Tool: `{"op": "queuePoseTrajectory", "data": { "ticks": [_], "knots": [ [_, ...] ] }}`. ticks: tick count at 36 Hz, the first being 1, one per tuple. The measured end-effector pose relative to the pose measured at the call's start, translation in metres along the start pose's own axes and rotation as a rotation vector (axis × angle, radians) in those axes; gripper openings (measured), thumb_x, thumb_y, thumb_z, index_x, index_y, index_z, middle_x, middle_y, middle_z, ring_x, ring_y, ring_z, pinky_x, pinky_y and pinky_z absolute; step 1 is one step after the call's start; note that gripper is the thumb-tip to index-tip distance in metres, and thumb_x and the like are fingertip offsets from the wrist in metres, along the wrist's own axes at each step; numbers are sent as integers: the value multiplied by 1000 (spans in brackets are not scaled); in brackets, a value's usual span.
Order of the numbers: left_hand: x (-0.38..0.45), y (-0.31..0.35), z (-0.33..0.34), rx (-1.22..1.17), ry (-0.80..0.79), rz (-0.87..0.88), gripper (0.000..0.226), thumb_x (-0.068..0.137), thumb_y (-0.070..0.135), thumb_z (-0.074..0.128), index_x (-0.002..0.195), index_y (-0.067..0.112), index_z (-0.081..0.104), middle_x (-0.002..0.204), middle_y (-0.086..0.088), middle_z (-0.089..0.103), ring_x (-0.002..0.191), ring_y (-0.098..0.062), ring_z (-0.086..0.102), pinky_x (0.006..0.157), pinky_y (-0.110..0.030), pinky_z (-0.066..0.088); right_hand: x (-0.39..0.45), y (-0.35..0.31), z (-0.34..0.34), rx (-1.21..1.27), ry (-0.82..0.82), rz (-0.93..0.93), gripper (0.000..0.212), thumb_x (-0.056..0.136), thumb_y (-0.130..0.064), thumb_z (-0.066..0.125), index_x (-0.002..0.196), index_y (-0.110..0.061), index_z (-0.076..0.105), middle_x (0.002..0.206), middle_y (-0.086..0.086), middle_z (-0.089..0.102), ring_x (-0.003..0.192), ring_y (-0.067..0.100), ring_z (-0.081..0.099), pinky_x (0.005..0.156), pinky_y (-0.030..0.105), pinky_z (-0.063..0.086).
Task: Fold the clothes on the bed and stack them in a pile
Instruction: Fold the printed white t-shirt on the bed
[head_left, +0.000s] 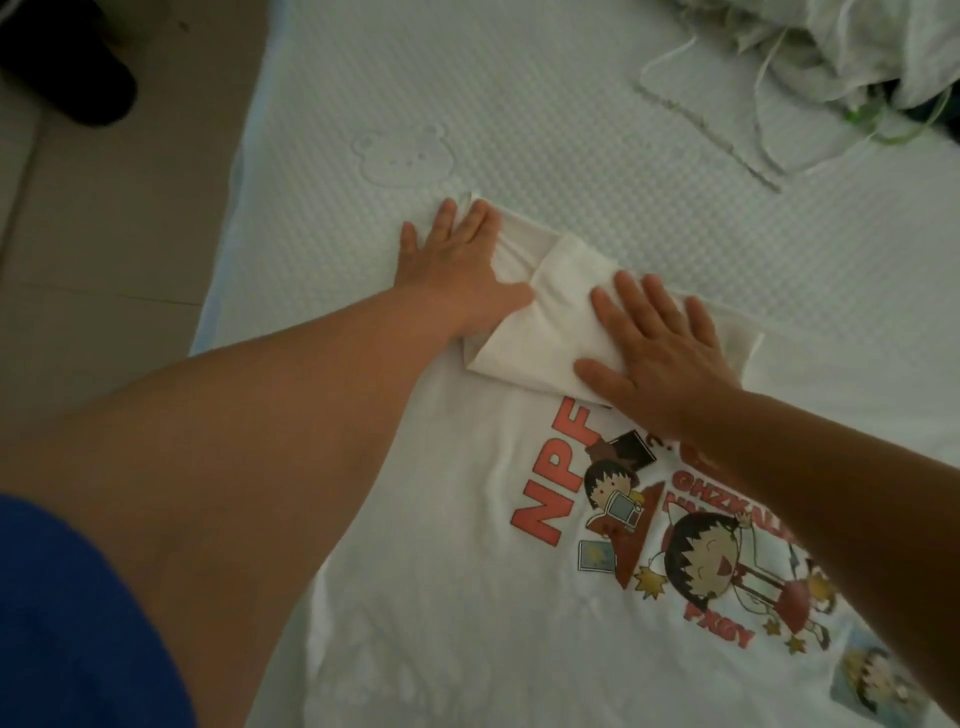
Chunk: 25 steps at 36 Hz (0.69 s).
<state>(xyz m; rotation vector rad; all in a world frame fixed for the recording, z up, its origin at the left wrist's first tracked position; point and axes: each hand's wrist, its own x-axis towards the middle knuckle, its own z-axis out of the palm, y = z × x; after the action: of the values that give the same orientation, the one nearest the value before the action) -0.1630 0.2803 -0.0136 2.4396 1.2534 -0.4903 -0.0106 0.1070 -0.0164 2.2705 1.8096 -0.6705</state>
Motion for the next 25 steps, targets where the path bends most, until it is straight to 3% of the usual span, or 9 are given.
{"op": "queuePoseTrajectory", "data": {
  "ticks": [3, 6, 9, 12, 17, 21, 25],
  "knots": [
    [-14, 7, -13, -30, 33, 20, 88, 84, 61, 44, 151, 20, 4, 159, 4, -1, 145, -20, -9, 115, -48, -3, -7, -6, -13, 46, -17, 27, 77, 86, -66, 22, 147, -32, -12, 155, -6, -20, 139, 12, -23, 112, 41, -15],
    [-49, 10, -23, -166, 156, 61, 74, 86, 51, 49, 148, 19, 24, 157, -2, 18, 145, -22, 4, 116, -45, 4, -31, -24, -24, 159, 125, 68, 72, 90, -55, 36, 150, -25, 10, 158, -2, 2, 144, 14, -6, 112, 36, -9],
    [-113, 6, -16, -382, 217, 44, 55, 85, 39, 59, 134, 16, 50, 143, -7, 44, 138, -27, 28, 111, -38, 21, -75, -51, -24, 317, 220, 113, 62, 89, -43, 51, 143, -19, 34, 151, 3, 30, 141, 20, 19, 113, 38, 10],
    [-187, -3, 4, -499, 234, -75, 36, 82, 26, 65, 115, 11, 65, 122, -10, 59, 119, -26, 48, 100, -29, 30, -133, -80, -12, 451, 150, 194, 46, 86, -33, 55, 128, -16, 50, 134, 5, 48, 124, 24, 40, 104, 40, 30],
    [-297, -20, 42, -515, 180, -323, 26, 77, 12, 67, 102, 7, 69, 109, -13, 63, 108, -31, 52, 95, -29, 31, -232, -122, 24, 524, -53, 329, 41, 89, -30, 59, 127, -17, 52, 135, 1, 47, 125, 19, 41, 104, 36, 34],
    [-352, -36, 71, -522, -52, -584, 45, 80, 23, 65, 121, 8, 58, 123, -15, 53, 116, -31, 46, 95, -32, 34, -285, -141, 49, 577, -228, 462, 40, 91, -32, 56, 129, -20, 50, 137, 0, 44, 125, 19, 40, 103, 32, 34],
    [-367, -46, 90, -813, -198, -817, 55, 82, 33, 66, 127, 9, 48, 122, -8, 55, 108, -27, 54, 82, -28, 41, -310, -153, 69, 733, -309, 626, 42, 90, -31, 58, 129, -17, 50, 134, 5, 44, 118, 24, 47, 98, 36, 39]
  ]
}}
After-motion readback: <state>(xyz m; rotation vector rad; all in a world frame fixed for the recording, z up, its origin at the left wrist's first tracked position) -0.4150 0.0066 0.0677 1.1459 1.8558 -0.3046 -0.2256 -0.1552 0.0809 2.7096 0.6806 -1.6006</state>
